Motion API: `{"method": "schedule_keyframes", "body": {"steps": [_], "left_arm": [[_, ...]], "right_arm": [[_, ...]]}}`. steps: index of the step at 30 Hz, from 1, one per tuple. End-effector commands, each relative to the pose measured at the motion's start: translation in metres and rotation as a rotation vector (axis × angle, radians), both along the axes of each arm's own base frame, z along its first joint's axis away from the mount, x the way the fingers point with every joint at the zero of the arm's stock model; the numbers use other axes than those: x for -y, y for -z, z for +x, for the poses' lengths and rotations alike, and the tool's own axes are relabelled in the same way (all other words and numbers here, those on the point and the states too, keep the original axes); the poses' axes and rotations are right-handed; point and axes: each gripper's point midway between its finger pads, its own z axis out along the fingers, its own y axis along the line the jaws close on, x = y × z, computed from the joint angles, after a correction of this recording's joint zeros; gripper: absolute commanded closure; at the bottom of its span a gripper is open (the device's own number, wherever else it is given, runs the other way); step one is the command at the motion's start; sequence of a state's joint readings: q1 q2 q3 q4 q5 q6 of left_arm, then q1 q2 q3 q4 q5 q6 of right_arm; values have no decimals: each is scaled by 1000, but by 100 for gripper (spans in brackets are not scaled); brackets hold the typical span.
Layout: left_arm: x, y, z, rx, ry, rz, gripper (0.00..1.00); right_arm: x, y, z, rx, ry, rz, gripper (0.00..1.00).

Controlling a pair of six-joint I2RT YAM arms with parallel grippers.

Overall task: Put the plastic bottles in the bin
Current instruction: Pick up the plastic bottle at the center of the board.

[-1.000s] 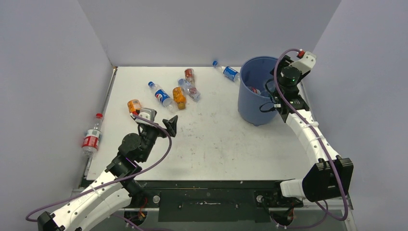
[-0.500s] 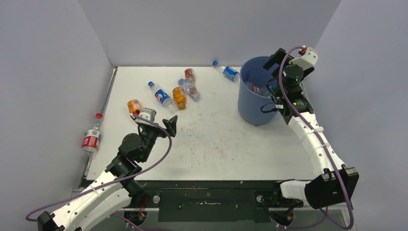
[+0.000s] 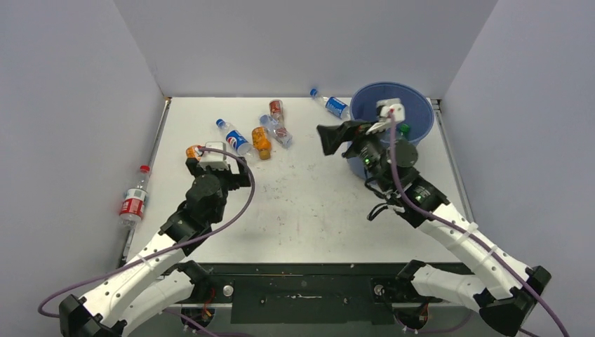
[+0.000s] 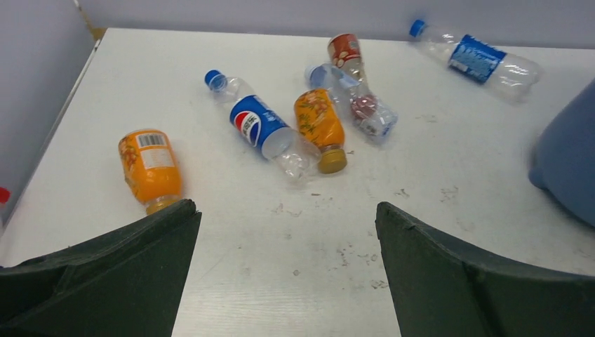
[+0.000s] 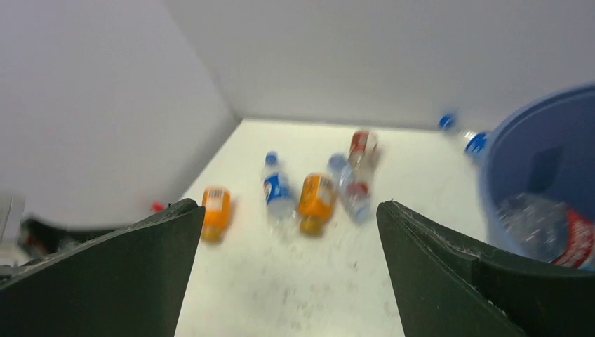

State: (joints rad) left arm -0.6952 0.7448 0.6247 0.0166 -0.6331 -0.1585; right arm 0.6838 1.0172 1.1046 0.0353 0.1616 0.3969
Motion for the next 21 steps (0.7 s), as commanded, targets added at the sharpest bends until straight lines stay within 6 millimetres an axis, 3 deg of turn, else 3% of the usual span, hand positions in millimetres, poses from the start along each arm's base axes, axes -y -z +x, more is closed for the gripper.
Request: {"method": "schedule_keyframes", "body": {"steps": [1,3,6,10,14,21], "left_arm": [[-29,8,15,-108,-136,-60,4],[-46,10,28,-159,-186,-120,4],[-73,30,46,-284,-256,-200,4],[-105,62,67,-400,-368,-281,4],[-123,93,88,-512,-475,-258,4],[-159,122,111,-587,-608,-255,4]], "right_arm": [[-55,82,-28,-123,-192,-153,1],[-67,112,-39,-159,-225,-181,1],[-75,155,-51,-223,-260,-203,1],[-82,191,-64,-276,-303,-196,1],[-86,214,-75,-309,-335,-186,1],[-81,240,-87,-344,-343,-211,1]]}}
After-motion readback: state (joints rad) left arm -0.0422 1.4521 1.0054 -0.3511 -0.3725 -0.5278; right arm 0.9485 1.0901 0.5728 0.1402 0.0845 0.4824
